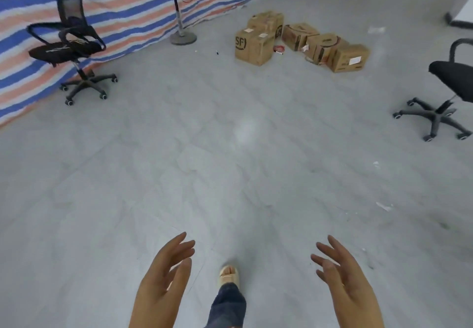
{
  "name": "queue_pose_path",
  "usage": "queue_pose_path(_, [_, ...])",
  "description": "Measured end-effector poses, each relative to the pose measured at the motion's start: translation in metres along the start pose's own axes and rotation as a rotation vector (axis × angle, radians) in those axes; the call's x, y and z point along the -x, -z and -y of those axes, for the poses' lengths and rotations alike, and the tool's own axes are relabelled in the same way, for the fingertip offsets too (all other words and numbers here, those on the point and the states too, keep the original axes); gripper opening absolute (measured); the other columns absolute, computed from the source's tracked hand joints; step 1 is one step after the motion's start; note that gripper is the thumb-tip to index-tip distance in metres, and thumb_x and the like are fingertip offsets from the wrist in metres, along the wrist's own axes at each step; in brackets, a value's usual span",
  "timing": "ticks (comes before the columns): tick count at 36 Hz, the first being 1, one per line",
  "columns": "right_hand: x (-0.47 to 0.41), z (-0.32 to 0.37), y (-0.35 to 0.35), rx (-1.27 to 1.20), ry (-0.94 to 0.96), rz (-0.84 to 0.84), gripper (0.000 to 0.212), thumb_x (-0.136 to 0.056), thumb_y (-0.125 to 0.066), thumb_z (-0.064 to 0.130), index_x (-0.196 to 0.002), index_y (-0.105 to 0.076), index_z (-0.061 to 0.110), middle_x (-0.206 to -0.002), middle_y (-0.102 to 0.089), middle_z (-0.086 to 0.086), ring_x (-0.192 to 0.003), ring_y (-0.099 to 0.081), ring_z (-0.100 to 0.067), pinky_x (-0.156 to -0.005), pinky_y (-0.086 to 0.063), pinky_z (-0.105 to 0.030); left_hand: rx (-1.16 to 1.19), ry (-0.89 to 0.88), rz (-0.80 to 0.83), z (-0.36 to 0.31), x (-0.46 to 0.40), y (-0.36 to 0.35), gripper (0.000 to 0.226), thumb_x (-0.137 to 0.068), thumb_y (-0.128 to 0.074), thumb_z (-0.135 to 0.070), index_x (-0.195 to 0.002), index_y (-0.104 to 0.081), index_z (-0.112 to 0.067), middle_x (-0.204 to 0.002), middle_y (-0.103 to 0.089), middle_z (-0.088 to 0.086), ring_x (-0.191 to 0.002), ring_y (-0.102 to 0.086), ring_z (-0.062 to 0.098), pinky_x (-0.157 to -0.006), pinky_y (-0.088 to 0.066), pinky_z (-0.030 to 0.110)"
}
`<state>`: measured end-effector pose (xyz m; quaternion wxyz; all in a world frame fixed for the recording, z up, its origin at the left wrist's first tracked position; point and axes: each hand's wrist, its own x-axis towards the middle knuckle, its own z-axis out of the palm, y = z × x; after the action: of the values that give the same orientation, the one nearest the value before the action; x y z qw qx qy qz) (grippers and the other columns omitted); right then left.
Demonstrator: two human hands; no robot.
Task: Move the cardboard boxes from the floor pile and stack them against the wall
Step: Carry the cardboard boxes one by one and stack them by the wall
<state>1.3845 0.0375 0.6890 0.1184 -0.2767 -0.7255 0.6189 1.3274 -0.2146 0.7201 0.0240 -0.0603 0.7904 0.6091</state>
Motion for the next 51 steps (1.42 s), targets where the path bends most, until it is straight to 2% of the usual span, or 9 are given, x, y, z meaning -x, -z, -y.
queue_pose_path(5, [-0.088,0.043,-0.037,-0.036,0.043,-0.033,0.047,-0.094,-0.049,0.005,-0.112,-0.06,0.047,-0.113,-0.067,0.021,-0.098,-0.068,-0.005,-0.089,-0.049,-0.038,0.027,-0.073,0.034,-0.04,-0.107,-0.019,0.05,-0.089,-0.061,0.0,-0.096,-0.063,-0.049,-0.104,-0.071,-0.016,-0.095,-0.066,-0.001,-0.08,-0.046,0.004])
queue_pose_path(8, [-0.127,0.065,-0.056,-0.06,0.047,-0.056,0.026,-0.083,-0.059,0.049,-0.107,-0.058,0.06,-0.114,-0.066,0.022,-0.099,-0.067,-0.004,-0.088,-0.051,-0.032,0.022,-0.073,0.064,-0.049,-0.159,-0.032,0.051,-0.088,-0.061,0.001,-0.094,-0.063,-0.049,-0.104,-0.071,-0.015,-0.095,-0.066,0.001,-0.079,-0.047,0.005])
queue_pose_path(9, [-0.139,0.067,-0.058,-0.065,0.045,-0.061,0.034,-0.075,-0.058,0.064,-0.109,-0.057,0.058,-0.114,-0.066,0.023,-0.099,-0.067,-0.004,-0.088,-0.051,-0.03,0.012,-0.063,0.073,-0.049,-0.174,-0.037,0.056,-0.089,-0.057,0.006,-0.094,-0.064,-0.049,-0.104,-0.071,-0.015,-0.094,-0.066,0.001,-0.079,-0.047,0.006])
queue_pose_path(10, [-0.151,0.069,-0.06,-0.061,0.033,-0.073,0.037,-0.075,-0.059,0.064,-0.111,-0.059,0.053,-0.113,-0.066,0.023,-0.098,-0.068,-0.004,-0.087,-0.051,-0.029,0.008,-0.051,0.084,-0.051,-0.187,-0.043,0.059,-0.089,-0.054,0.009,-0.093,-0.064,-0.049,-0.103,-0.071,-0.015,-0.094,-0.067,0.001,-0.078,-0.047,0.006])
queue_pose_path(13, [-0.19,0.069,-0.059,-0.066,0.003,-0.136,0.035,-0.092,-0.053,0.011,-0.112,-0.062,0.038,-0.109,-0.068,0.021,-0.095,-0.069,-0.007,-0.088,-0.051,-0.033,0.001,-0.034,0.122,-0.058,-0.225,-0.064,0.055,-0.089,-0.058,0.006,-0.093,-0.065,-0.049,-0.101,-0.071,-0.015,-0.093,-0.067,0.0,-0.077,-0.047,0.006])
queue_pose_path(15, [-0.217,0.068,-0.056,-0.052,-0.039,-0.162,0.041,-0.093,-0.05,0.0,-0.111,-0.06,0.036,-0.108,-0.068,0.022,-0.093,-0.069,-0.007,-0.088,-0.05,-0.034,-0.009,-0.018,0.141,-0.061,-0.252,-0.08,0.057,-0.089,-0.057,0.006,-0.095,-0.065,-0.051,-0.1,-0.071,-0.016,-0.093,-0.067,0.0,-0.076,-0.047,0.005])
queue_pose_path(34, [-0.591,0.135,0.017,0.011,0.019,-0.134,0.038,-0.096,-0.047,0.005,-0.116,-0.056,0.036,-0.109,-0.067,0.022,-0.094,-0.069,-0.005,-0.085,-0.053,-0.029,0.06,-0.045,0.129,-0.16,-0.508,-0.336,0.052,-0.09,-0.058,0.003,-0.094,-0.064,-0.049,-0.103,-0.071,-0.016,-0.095,-0.066,0.001,-0.079,-0.049,0.008])
queue_pose_path(42, [-0.708,0.142,-0.002,0.068,-0.031,-0.025,0.037,-0.094,-0.049,0.007,-0.117,-0.056,0.035,-0.109,-0.066,0.025,-0.093,-0.068,-0.003,-0.085,-0.052,-0.033,0.012,0.053,0.04,-0.171,-0.599,-0.381,0.062,-0.089,-0.052,0.01,-0.091,-0.065,-0.05,-0.101,-0.071,-0.017,-0.091,-0.066,-0.001,-0.078,-0.048,0.005])
queue_pose_path(51, [-0.867,0.168,-0.053,0.091,-0.02,-0.038,0.04,-0.095,-0.048,0.007,-0.116,-0.055,0.04,-0.111,-0.065,0.026,-0.095,-0.068,-0.003,-0.088,-0.05,-0.035,0.0,0.027,0.064,-0.194,-0.766,-0.434,0.055,-0.091,-0.053,0.0,-0.094,-0.062,-0.054,-0.102,-0.07,-0.02,-0.097,-0.065,0.0,-0.087,-0.053,0.022])
